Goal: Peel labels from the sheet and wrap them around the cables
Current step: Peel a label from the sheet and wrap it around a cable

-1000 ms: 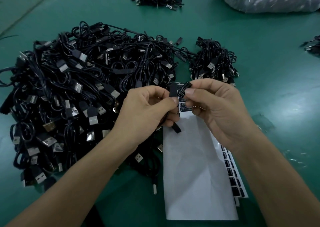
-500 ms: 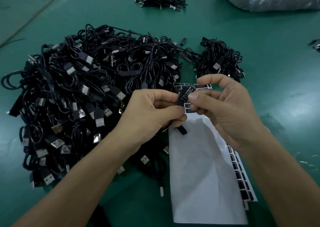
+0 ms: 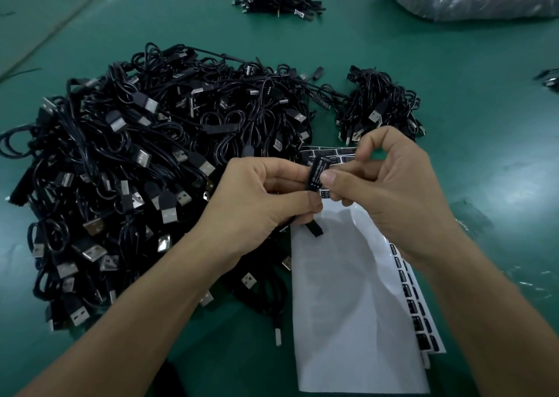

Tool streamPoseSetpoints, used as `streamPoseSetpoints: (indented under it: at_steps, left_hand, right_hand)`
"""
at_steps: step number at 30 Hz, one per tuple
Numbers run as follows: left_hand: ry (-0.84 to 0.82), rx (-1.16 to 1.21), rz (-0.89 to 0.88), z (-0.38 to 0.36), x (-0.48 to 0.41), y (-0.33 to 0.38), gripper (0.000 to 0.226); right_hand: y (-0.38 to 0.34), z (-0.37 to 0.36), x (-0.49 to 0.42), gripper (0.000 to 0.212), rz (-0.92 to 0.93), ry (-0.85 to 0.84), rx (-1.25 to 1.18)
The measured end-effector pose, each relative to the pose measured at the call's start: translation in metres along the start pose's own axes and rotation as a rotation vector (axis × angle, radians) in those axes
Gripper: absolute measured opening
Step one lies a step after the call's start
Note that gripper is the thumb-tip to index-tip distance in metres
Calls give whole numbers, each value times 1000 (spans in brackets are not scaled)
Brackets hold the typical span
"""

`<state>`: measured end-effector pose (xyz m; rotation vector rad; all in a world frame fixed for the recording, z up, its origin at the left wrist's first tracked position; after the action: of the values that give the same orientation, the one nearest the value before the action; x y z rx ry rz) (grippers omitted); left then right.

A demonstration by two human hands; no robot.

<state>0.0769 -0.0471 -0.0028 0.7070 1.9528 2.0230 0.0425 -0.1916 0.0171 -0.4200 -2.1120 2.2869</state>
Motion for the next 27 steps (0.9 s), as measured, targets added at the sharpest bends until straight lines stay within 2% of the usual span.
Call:
streamPoseSetpoints:
  at_steps: [27]
  left_hand:
    - [-3,16,1,1,-3,-4,23]
  right_hand:
    - [2,2,1,43,2,42,70]
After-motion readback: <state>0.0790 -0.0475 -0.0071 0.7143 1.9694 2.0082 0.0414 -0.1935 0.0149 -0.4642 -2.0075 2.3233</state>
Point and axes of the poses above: each hand's wrist, its own x-axis away from the middle knuckle, its own z-axis out of the back of the hand, y = z × x, the point moved 9 cm from there along -x, towards the middle knuckle, and after that the axes turned 4 degrees about z, right-handed, at the moved point
